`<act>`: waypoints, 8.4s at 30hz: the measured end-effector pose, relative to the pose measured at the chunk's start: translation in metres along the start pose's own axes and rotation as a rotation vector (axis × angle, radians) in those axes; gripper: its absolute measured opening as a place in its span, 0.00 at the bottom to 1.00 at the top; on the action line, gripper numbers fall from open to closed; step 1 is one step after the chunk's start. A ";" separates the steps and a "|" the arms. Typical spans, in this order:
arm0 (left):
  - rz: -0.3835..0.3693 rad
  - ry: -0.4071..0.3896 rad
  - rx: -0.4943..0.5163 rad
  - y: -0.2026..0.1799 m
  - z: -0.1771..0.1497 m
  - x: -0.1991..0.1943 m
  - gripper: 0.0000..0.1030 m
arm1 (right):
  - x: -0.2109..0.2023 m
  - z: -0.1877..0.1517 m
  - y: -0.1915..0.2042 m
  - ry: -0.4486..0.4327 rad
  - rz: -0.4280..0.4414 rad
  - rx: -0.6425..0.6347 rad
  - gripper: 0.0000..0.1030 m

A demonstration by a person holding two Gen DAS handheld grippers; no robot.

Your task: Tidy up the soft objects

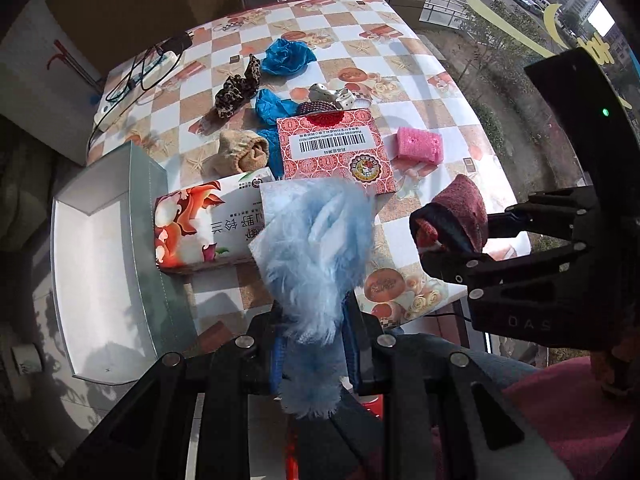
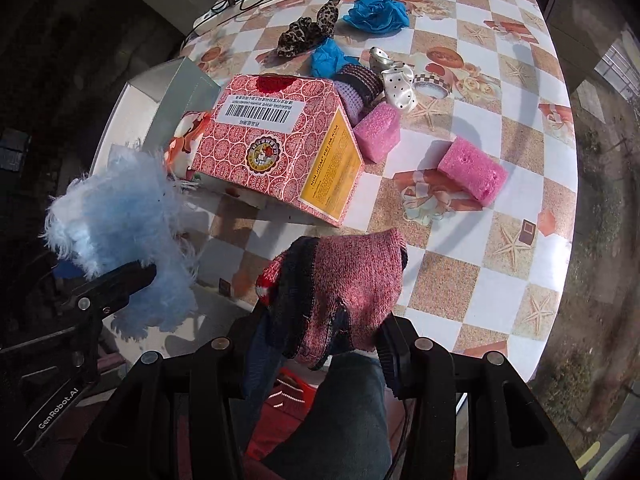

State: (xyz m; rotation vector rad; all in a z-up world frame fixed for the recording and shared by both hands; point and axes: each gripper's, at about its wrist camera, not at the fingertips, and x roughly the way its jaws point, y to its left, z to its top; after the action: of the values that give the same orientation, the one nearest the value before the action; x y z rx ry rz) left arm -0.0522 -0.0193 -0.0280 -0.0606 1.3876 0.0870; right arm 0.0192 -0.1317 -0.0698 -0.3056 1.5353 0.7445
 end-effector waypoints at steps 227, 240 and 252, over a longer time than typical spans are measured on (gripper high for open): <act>0.028 0.052 -0.094 0.122 0.277 0.172 0.20 | 0.052 0.092 -0.155 -0.061 -0.250 0.616 0.68; -0.046 -0.074 -0.005 0.078 0.255 0.101 0.19 | 0.003 0.073 -0.144 -0.166 -0.223 0.665 0.68; -0.142 -0.158 0.136 0.014 0.225 0.047 0.19 | -0.022 0.039 -0.135 -0.222 -0.243 0.706 0.69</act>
State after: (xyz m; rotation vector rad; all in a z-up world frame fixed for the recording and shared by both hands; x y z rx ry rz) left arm 0.1753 0.0173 -0.0328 -0.0380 1.2250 -0.1190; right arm 0.1341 -0.2140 -0.0830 0.1178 1.4192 0.0183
